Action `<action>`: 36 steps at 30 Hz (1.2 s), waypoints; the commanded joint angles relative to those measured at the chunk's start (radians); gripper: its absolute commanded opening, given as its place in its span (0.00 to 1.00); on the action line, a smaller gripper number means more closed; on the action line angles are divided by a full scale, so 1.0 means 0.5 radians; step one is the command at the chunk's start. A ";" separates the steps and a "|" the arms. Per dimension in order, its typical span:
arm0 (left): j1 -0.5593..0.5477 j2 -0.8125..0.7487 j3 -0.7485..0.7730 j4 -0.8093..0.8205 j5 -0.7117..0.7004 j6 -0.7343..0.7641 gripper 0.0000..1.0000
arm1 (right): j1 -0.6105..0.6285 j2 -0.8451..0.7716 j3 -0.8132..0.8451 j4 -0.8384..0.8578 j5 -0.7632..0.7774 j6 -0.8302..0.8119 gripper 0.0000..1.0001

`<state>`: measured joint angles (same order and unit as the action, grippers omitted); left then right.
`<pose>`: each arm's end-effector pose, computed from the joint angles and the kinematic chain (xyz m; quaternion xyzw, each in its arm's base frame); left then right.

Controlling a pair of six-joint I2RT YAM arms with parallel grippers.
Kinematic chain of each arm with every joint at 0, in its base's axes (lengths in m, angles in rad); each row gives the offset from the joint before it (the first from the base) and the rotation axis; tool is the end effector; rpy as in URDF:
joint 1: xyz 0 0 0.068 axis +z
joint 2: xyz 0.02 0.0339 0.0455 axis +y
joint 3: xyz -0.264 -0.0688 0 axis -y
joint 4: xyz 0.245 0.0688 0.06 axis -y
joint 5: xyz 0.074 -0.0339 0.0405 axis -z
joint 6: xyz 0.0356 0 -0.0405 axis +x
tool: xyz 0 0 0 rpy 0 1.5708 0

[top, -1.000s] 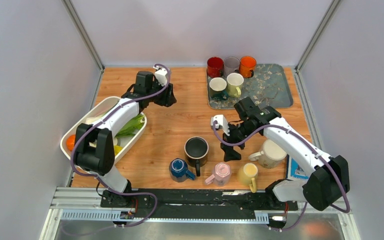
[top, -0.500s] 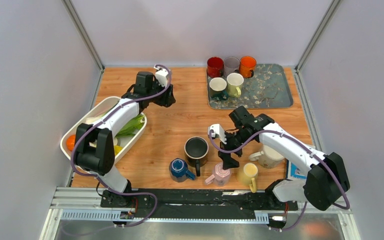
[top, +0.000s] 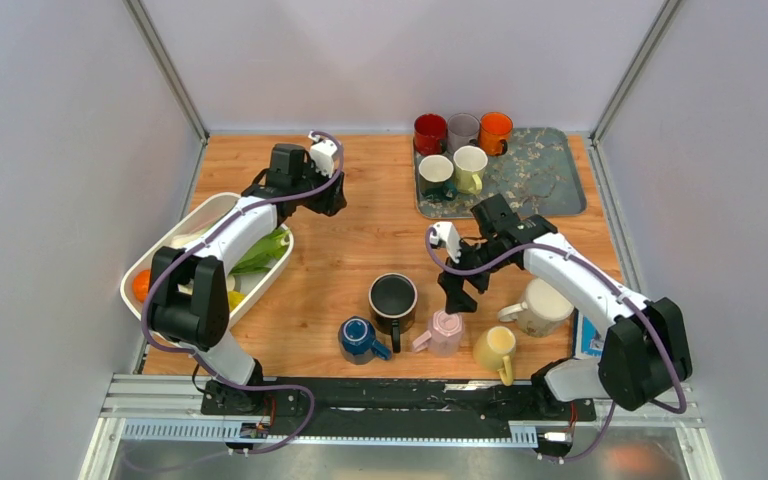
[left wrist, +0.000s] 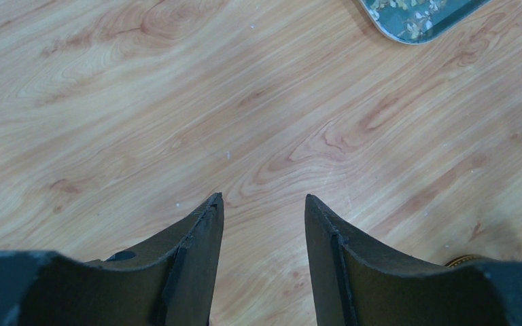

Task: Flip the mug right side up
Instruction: Move the cup to the center of the board.

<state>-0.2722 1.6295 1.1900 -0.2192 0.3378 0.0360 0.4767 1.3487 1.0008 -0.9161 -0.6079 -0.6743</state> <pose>0.3511 -0.1103 0.2612 0.2090 0.8632 -0.2010 0.4133 0.2073 0.1299 0.2455 -0.5516 0.7662 0.2800 0.1743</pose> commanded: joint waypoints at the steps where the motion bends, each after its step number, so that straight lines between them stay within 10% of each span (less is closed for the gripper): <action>1: 0.014 -0.009 0.077 0.007 0.008 0.132 0.55 | -0.081 0.131 0.096 0.143 0.282 -0.136 0.93; 26: 0.016 -0.257 -0.159 0.189 -0.121 0.149 0.55 | -0.194 0.992 1.116 0.537 0.465 -0.067 0.94; 36: 0.016 -0.113 0.026 0.130 -0.059 0.128 0.55 | -0.188 0.408 0.439 0.599 0.494 0.133 0.96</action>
<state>-0.2676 1.5509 1.1236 -0.1638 0.2848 0.1032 0.3828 1.6886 1.3582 -0.6342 -0.3897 -0.6628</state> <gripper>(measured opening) 0.549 0.955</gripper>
